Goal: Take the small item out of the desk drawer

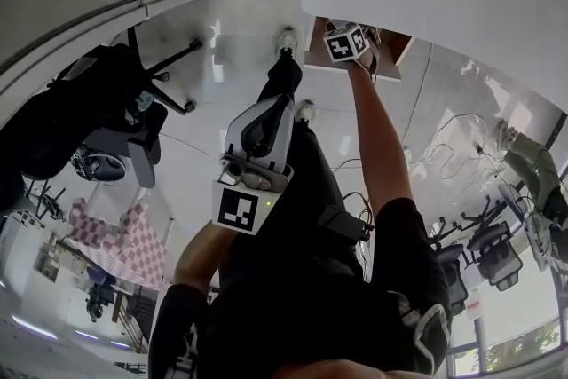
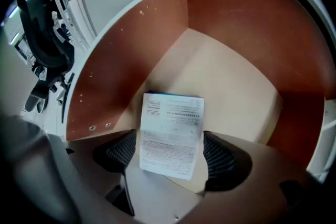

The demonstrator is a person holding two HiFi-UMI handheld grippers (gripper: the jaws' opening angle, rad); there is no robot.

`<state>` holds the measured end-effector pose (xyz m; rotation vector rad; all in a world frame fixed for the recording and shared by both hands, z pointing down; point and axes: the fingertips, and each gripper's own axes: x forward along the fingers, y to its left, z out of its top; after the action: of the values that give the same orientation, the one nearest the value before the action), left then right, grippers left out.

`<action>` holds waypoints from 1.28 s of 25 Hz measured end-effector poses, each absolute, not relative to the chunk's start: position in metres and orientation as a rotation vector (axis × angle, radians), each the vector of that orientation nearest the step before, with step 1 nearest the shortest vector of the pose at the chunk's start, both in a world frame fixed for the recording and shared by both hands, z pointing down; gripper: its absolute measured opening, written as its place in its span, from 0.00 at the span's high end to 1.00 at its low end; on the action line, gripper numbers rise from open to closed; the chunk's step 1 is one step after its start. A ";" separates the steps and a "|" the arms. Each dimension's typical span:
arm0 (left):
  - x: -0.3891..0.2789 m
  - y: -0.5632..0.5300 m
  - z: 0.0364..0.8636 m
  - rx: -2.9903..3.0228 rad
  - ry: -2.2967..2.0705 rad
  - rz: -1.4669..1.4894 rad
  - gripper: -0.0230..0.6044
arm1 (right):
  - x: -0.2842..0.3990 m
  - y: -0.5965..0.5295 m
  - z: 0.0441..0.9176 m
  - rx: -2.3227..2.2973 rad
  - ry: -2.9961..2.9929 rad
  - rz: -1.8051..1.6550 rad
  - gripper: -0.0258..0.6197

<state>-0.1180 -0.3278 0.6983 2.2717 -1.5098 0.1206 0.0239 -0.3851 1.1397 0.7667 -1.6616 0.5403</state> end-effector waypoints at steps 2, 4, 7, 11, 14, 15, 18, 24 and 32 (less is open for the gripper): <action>-0.121 -0.331 0.699 2.263 -1.520 0.117 0.95 | 0.025 -0.387 1.147 0.765 -1.642 0.554 0.36; -0.125 -0.333 0.699 2.263 -1.529 0.118 0.95 | 0.024 -0.391 1.151 0.768 -1.630 0.550 0.36; -0.130 -0.334 0.696 2.285 -1.550 0.137 0.95 | 0.019 -0.397 1.149 0.781 -1.621 0.537 0.36; -0.131 -0.331 0.698 2.280 -1.546 0.138 0.95 | 0.025 -0.391 1.152 0.763 -1.589 0.538 0.36; -0.129 -0.329 0.694 2.294 -1.550 0.145 0.95 | 0.029 -0.394 1.143 0.773 -1.613 0.515 0.36; -0.126 -0.327 0.690 2.302 -1.553 0.151 0.95 | 0.030 -0.393 1.136 0.781 -1.625 0.514 0.36; -0.119 -0.315 0.677 2.306 -1.550 0.174 0.95 | 0.030 -0.379 1.111 0.787 -1.672 0.510 0.36; -0.114 -0.295 0.633 2.416 -1.603 0.169 0.95 | 0.021 -0.373 1.038 0.874 -1.792 0.368 0.36; -0.098 -0.198 0.556 2.456 -1.687 0.091 0.95 | 0.031 -0.314 0.877 1.054 -2.018 0.311 0.36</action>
<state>-0.0979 -0.1982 0.5562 2.4557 -1.6873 0.0914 0.0314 -0.3144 0.8774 1.0541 -2.0182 0.3114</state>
